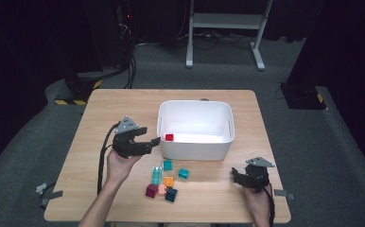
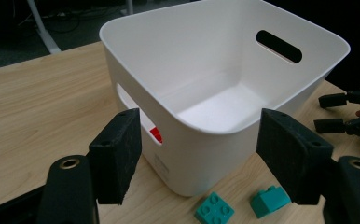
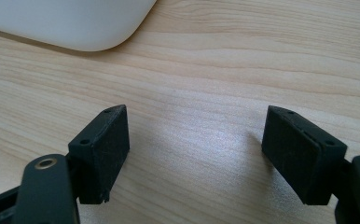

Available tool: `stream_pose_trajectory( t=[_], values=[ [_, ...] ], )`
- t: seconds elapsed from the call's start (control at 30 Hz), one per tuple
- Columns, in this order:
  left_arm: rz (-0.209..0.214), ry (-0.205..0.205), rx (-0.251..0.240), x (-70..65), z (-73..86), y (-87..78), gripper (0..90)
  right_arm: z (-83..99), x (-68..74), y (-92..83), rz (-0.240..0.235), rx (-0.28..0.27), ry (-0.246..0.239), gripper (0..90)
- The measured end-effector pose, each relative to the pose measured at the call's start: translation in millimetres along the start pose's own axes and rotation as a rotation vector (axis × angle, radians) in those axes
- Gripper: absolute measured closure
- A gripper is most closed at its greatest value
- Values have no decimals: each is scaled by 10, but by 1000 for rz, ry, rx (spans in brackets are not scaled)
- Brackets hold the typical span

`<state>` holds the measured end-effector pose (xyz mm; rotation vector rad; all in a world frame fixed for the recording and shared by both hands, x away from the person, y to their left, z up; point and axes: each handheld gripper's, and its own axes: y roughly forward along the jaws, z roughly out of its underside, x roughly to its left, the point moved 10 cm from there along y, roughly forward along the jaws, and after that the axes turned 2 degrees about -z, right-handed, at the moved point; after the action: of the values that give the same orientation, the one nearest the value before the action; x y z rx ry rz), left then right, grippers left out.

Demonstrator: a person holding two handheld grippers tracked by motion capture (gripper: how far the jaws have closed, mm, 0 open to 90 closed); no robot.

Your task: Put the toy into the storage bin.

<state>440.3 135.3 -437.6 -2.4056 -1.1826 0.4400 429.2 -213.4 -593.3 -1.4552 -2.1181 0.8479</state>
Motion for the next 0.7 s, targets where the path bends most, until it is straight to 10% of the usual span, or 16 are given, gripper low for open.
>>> stream_pose_trajectory(
  t=[0.7],
  values=[
    [-34,-38,62,-85,889,-239,308,0,0,0,0,0,0,230]
  ],
)
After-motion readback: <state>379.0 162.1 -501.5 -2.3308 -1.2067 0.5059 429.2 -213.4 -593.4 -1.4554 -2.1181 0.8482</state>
